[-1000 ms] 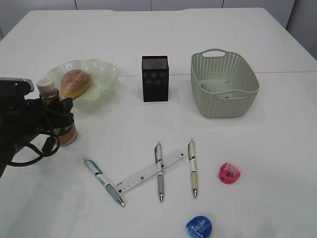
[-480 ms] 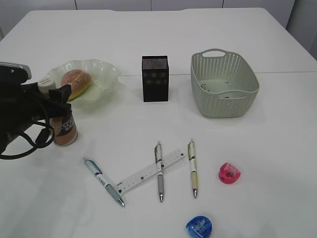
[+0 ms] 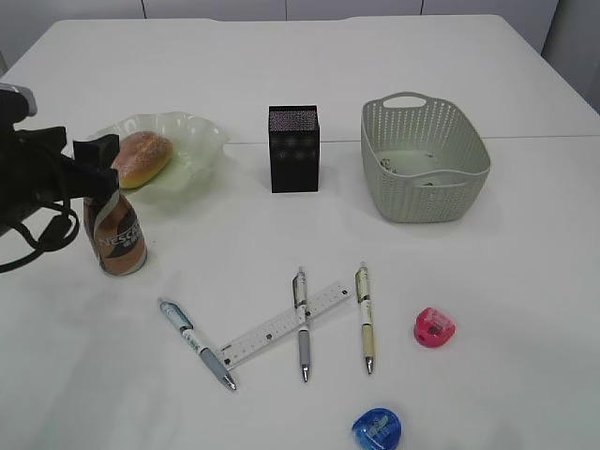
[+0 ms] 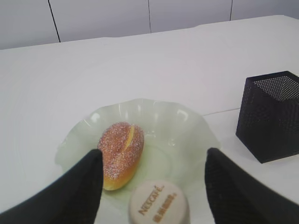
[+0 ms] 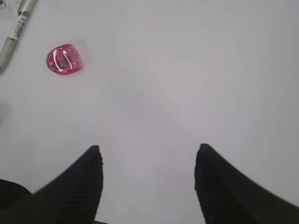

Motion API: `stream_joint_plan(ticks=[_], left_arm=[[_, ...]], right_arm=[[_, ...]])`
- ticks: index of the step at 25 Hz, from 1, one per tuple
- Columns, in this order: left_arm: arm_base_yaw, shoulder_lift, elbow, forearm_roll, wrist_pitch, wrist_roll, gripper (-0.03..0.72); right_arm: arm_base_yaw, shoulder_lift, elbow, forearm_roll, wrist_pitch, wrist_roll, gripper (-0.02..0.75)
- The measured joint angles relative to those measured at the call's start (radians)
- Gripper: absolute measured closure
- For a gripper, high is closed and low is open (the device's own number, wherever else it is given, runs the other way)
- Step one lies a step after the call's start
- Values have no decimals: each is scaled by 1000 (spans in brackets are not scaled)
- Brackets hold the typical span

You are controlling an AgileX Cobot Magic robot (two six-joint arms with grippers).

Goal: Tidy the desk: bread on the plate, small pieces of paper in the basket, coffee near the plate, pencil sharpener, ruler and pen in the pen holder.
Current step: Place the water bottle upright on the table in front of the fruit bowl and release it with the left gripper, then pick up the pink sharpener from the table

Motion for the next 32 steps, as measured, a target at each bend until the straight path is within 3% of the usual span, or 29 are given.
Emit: stream_joint_plan(ticks=[7, 17, 23, 29, 32], left_arm=[[0, -206, 0, 0, 276, 0, 193], [0, -644, 4, -2, 947, 0, 193], [0, -821, -108, 62, 1465, 0, 193], [0, -843, -236, 109, 1980, -55, 193], [0, -847, -273, 113, 2097, -101, 193]], right_arm=[[0, 0, 0, 0, 8, 0, 251], [0, 0, 0, 132, 70, 0, 251], [0, 0, 0, 179, 76, 95, 251], [0, 0, 0, 291, 76, 171, 251], [12, 13, 0, 300, 76, 209, 251]])
